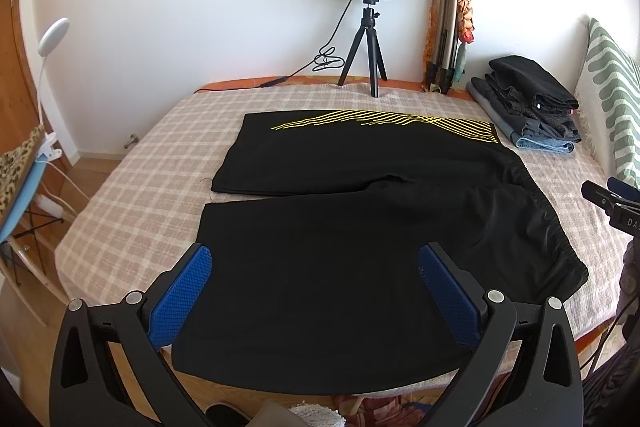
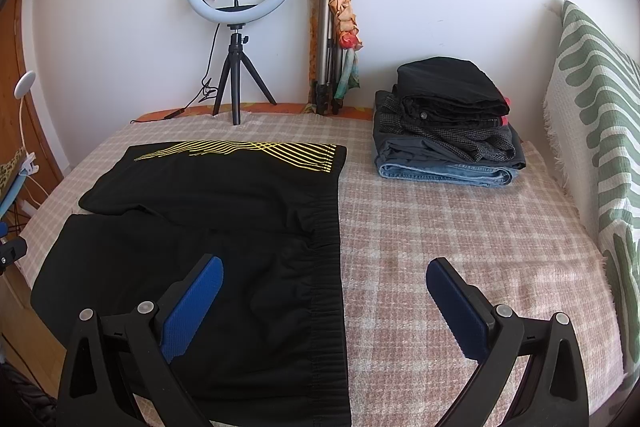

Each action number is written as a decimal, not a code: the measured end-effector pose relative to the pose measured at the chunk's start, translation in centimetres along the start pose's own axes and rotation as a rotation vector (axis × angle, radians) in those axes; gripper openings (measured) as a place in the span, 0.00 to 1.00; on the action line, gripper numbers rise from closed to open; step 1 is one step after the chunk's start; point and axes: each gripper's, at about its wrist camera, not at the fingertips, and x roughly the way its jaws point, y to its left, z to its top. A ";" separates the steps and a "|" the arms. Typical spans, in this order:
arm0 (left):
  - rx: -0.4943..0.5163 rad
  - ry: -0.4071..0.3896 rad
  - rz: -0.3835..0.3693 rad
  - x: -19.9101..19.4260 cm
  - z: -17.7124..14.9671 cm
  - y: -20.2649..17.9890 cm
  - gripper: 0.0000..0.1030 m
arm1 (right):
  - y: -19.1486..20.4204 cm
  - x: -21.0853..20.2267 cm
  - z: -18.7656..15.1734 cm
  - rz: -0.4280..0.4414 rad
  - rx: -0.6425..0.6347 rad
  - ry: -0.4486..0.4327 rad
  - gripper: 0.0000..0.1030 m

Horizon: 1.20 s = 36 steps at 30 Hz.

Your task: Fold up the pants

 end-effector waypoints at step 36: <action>0.011 -0.003 0.010 0.2 -0.3 0.8 1.00 | 0.1 -0.5 -0.4 0.032 -0.018 0.008 1.00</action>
